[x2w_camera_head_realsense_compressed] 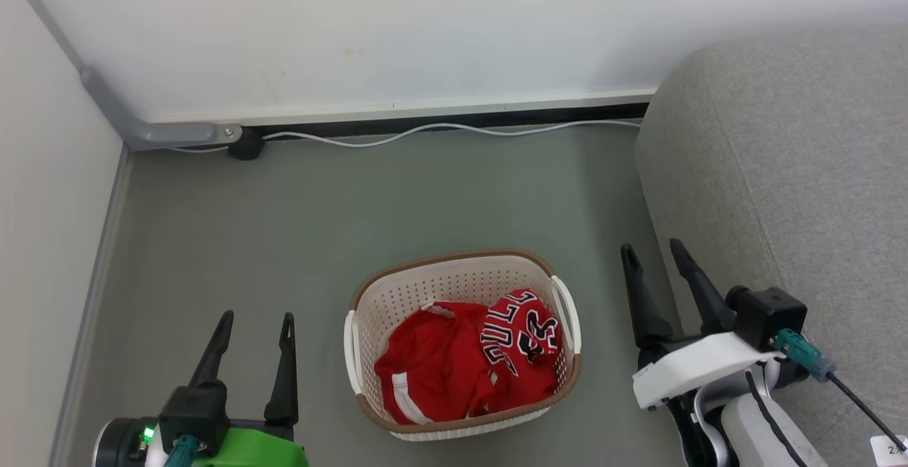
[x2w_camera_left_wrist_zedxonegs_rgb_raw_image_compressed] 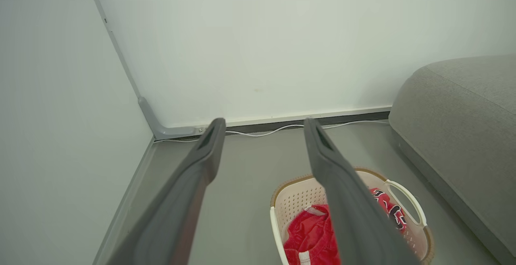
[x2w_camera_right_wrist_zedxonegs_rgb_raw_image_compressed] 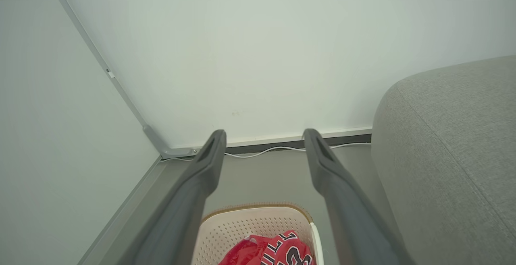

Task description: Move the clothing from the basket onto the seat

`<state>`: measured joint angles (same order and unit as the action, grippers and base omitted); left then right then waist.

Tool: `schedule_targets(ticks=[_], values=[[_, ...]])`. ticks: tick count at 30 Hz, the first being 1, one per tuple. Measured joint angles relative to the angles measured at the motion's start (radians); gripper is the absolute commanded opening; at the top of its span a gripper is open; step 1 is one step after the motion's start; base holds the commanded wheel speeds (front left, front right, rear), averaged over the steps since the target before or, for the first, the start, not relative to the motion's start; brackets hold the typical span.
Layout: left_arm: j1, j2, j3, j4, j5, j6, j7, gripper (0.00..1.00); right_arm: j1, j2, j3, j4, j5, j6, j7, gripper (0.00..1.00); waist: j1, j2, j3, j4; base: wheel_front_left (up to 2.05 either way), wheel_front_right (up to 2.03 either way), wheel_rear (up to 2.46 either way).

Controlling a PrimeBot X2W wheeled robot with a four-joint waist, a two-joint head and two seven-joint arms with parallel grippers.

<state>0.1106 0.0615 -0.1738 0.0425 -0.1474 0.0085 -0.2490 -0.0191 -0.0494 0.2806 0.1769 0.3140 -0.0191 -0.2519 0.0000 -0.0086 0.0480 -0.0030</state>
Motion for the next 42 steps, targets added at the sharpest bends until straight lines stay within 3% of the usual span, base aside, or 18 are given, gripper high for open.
schedule_targets(ticks=[9,24,42], values=[[-0.076,-0.002,-0.032,0.018,0.013,-0.018,0.000,1.00,-0.070,0.000,-0.040,-0.049,-0.018,-0.001,0.000,1.00,0.0000,0.0000,0.085,-0.012,0.00,0.00,0.00],[-0.264,-0.011,-0.164,0.144,0.058,-0.070,-0.003,1.00,-0.253,-0.008,-0.132,-0.127,-0.034,-0.018,-0.003,1.00,0.0000,0.0000,0.298,-0.064,0.00,0.00,0.00],[-0.501,-0.017,-0.264,0.307,0.063,-0.088,0.003,1.00,-0.490,-0.008,-0.161,-0.159,-0.035,-0.007,-0.003,1.00,0.0001,0.0000,0.553,-0.135,0.00,0.00,0.00]])
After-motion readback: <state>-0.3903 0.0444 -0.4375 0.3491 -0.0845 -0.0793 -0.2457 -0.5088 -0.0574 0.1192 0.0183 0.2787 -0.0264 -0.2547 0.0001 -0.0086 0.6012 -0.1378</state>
